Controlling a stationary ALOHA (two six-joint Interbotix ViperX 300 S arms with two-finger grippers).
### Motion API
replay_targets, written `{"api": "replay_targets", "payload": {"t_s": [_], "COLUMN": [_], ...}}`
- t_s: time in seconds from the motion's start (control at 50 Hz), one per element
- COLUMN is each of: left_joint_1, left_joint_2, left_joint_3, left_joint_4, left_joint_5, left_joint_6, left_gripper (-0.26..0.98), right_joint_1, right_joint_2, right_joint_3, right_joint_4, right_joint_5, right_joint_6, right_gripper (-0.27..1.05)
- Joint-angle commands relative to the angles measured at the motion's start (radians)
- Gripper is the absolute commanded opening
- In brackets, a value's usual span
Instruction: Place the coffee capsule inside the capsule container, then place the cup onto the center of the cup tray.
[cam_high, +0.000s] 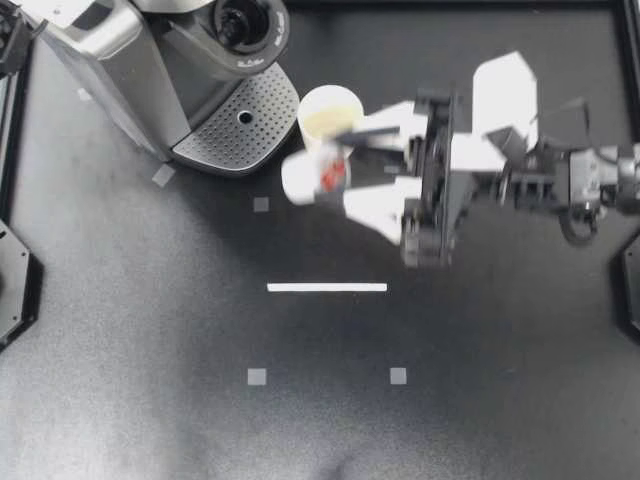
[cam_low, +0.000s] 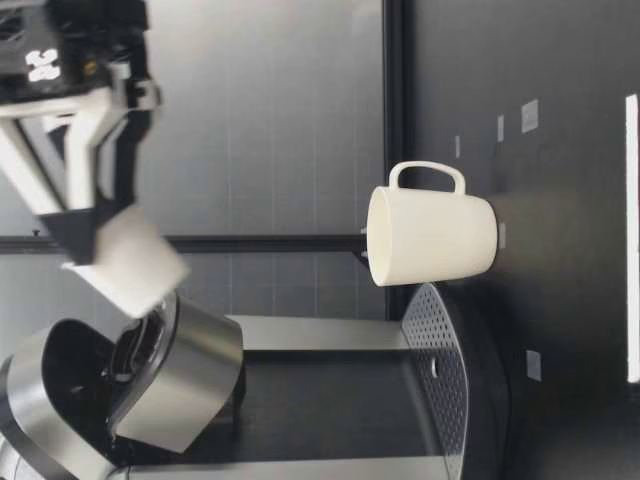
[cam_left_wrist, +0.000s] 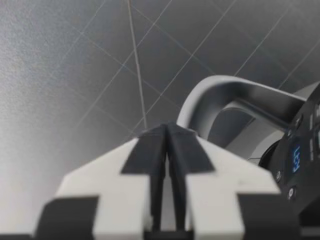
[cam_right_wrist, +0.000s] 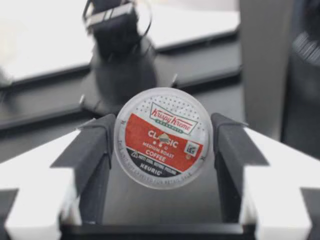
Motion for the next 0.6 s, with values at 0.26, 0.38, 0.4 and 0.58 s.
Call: {"api": "replay_targets", "payload": {"t_s": [0.26, 0.38, 0.4, 0.58], "left_joint_1": [0.020, 0.020, 0.020, 0.020], "left_joint_2": [-0.192, -0.273, -0.285, -0.308], "left_joint_3": [0.015, 0.043, 0.048, 0.074], "left_joint_4": [-0.017, -0.015, -0.015, -0.017], "left_joint_5": [-0.330, -0.411, -0.414, -0.416], "left_joint_6": [-0.367, -0.471, -0.479, -0.482], "left_gripper": [0.11, 0.11, 0.11, 0.11], "right_joint_1": [-0.158, -0.179, -0.183, -0.193], "right_joint_2": [0.005, 0.038, 0.044, 0.109], "right_joint_3": [-0.178, -0.249, -0.258, -0.327], "right_joint_4": [-0.003, -0.003, -0.003, -0.003], "right_joint_5": [0.009, 0.069, 0.077, 0.127], "right_joint_6": [-0.172, -0.235, -0.242, -0.287], "right_gripper": [0.45, 0.45, 0.45, 0.45]}}
